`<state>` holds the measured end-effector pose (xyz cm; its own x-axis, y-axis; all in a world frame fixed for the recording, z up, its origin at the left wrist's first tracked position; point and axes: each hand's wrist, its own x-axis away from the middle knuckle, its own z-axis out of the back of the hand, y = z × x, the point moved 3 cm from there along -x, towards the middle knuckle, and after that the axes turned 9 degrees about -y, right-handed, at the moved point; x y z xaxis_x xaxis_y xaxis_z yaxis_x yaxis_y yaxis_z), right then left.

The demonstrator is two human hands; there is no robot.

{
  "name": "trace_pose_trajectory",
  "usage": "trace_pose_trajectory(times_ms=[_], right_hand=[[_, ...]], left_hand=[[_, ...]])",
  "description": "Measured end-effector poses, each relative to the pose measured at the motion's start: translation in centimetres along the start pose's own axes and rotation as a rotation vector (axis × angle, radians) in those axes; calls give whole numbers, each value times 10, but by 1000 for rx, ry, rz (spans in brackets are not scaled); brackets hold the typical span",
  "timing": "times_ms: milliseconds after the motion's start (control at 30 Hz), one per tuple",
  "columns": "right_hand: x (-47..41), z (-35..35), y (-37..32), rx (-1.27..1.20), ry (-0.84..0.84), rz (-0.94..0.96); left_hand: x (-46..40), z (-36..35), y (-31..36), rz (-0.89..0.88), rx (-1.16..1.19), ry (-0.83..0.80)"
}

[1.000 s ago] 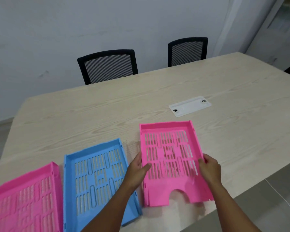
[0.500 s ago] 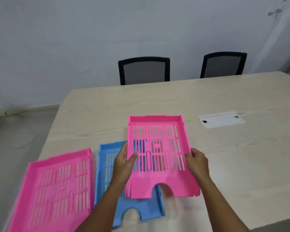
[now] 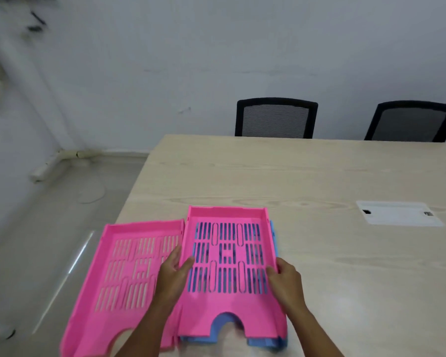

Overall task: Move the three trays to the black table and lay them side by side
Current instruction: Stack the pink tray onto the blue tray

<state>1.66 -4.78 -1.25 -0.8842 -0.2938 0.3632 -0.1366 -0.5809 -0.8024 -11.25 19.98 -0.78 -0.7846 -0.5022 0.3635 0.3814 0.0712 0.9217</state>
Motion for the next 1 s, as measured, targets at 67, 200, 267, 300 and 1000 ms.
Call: trace_pose_trajectory(times_ms=[67, 200, 267, 300, 1000], right_hand=[[3, 1, 3, -17, 7, -9], [6, 7, 5, -28, 56, 3], [5, 11, 5, -18, 80, 9], [4, 13, 5, -16, 88, 13], [16, 13, 25, -43, 123, 19]], left_hand=[[1, -4, -1, 2, -5, -14], [-1, -11, 1, -6, -9, -28], [-3, -13, 3, -23, -7, -34], [-3, -14, 4, -30, -9, -37], [0, -25, -13, 63, -171, -124]])
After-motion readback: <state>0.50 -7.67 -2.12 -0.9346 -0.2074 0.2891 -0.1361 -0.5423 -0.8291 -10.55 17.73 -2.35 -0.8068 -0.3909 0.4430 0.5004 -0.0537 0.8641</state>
